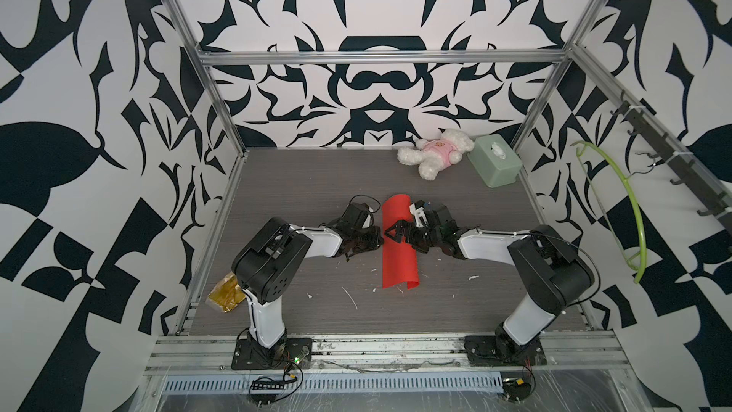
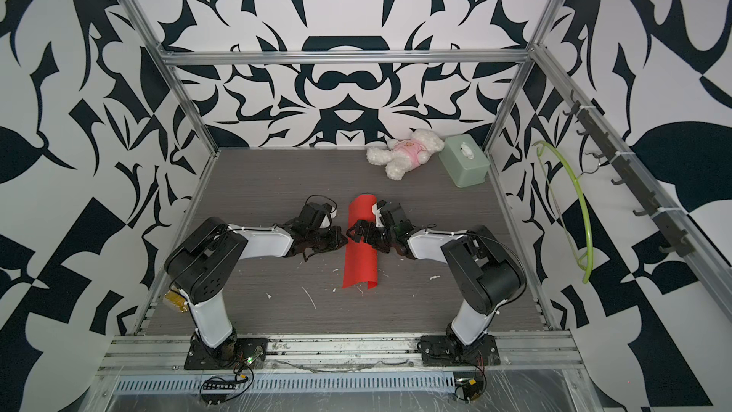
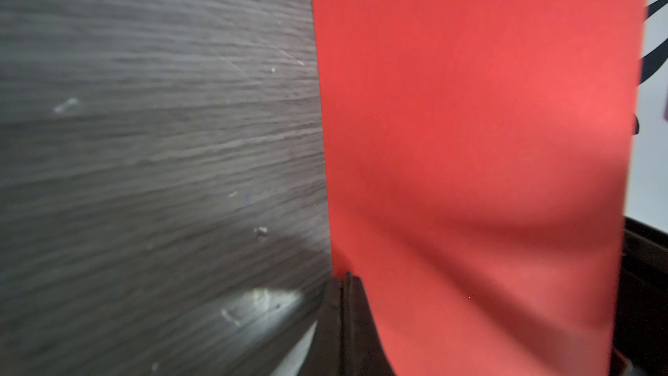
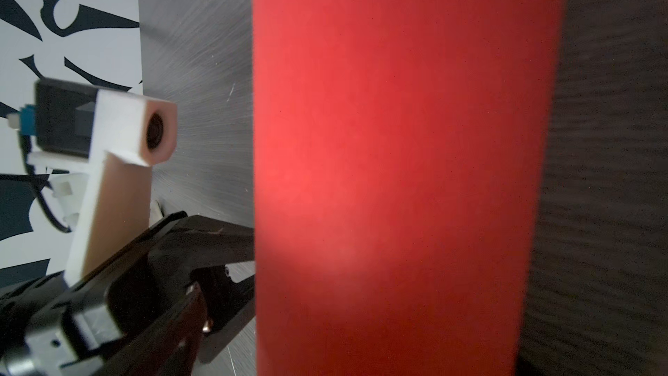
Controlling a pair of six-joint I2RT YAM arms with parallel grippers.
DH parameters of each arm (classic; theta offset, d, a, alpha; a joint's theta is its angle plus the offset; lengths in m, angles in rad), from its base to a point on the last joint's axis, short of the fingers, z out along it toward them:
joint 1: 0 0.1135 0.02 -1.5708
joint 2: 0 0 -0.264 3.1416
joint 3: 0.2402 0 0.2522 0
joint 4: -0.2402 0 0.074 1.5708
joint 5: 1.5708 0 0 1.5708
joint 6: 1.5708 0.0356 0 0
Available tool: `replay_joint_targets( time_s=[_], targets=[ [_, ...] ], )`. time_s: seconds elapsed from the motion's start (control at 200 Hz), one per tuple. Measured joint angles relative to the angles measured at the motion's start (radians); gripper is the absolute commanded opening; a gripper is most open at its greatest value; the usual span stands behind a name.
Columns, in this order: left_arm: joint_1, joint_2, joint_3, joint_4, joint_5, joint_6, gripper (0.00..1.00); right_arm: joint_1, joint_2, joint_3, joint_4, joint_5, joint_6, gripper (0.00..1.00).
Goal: Fold the rectangular paper in half along the long edge
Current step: Pick up the paper from the center of the board.
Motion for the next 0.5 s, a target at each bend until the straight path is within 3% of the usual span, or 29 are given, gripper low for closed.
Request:
replay_joint_targets(
  time_s=[0.5],
  targets=[
    [-0.002, 0.000, -0.026, 0.060, 0.016, -0.014, 0.00, 0.000, 0.032, 0.084, -0.120, 0.006, -0.060, 1.00]
  ],
)
